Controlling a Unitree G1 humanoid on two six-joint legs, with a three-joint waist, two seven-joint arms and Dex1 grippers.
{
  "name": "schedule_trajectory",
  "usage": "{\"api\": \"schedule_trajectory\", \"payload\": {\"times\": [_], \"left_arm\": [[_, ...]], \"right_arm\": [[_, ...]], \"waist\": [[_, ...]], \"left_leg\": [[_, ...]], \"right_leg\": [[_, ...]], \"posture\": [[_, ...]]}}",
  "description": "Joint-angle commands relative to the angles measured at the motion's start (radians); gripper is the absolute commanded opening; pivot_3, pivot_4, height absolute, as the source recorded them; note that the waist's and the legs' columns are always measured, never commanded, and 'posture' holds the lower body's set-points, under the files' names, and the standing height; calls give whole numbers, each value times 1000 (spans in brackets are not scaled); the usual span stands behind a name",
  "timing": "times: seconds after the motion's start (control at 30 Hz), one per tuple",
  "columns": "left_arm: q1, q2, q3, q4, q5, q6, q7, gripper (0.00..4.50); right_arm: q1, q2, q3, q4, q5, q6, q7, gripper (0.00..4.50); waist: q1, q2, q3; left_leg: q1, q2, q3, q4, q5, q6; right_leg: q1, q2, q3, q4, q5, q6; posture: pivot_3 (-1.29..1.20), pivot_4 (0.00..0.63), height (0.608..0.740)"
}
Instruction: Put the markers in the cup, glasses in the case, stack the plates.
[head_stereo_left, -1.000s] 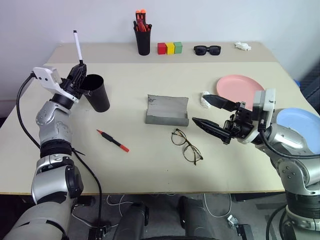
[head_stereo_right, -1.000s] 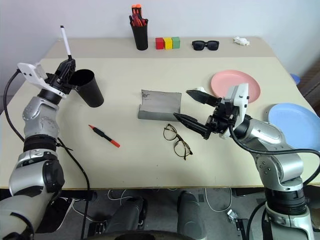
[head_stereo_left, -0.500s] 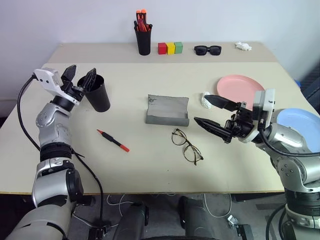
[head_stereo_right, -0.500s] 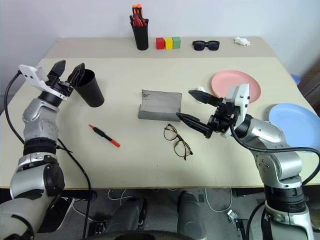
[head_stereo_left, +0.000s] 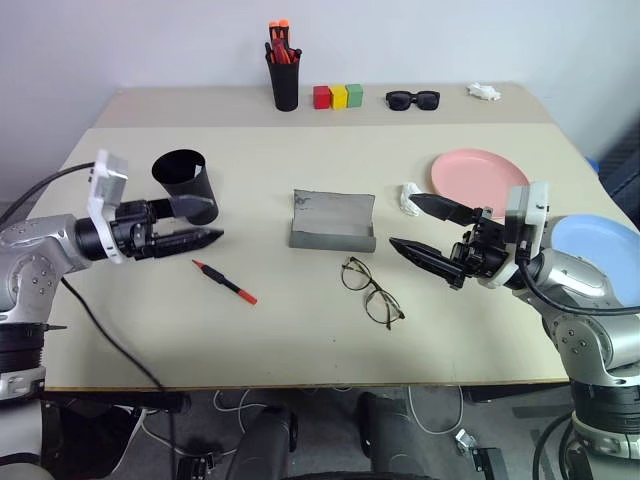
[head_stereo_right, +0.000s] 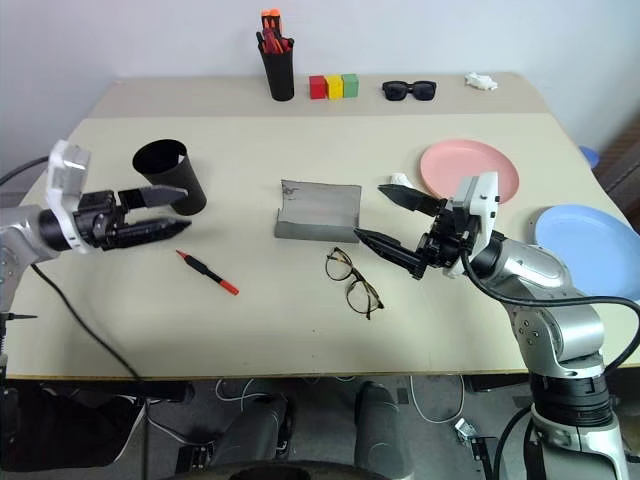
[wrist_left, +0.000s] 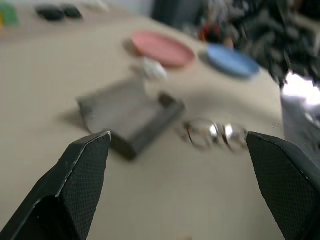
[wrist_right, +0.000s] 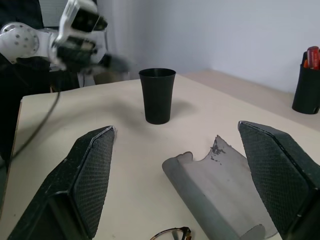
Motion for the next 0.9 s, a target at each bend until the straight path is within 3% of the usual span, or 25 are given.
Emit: {"api": "schedule_trajectory", "payload": {"times": [0.03,0.23,0.67,0.87,0.9], "left_arm": [[-31,39,-69,47,106,-110,-104,4425],[-123,29,-208,333,387,-486,-154,4425],[-335,-120,-247,809,528,-725,-221,4425],[-358,-164,-293,915,627,-836,-219,4425],[-361,-172,-298,924,634,-839,-224,4202]], "right_arm": [[-22,3,-11,-9,1,-10,-2,4050],[-7,-3,-15,-32,-1,0,-17,4050],[-21,-7,-10,-52,-3,22,-45,4050],[-25,-14,-13,-56,-1,26,-50,4050],[-25,-16,-13,-57,-2,27,-51,4050]], "waist": [[0,0,0],[-3,0,0],[-1,0,0],[-3,0,0],[-3,0,0]], "left_leg": [[0,0,0,0,0,0],[0,1,0,0,0,0],[-1,1,1,0,0,0],[-1,2,1,0,0,1],[0,2,1,0,0,1]], "right_leg": [[0,0,0,0,0,0],[-1,2,0,-1,0,0],[-1,2,0,0,1,0],[-1,2,0,0,1,0],[-1,2,0,1,1,0]], "posture": [[0,150,740],[0,150,740],[0,150,740],[0,150,740],[0,150,740]]}}
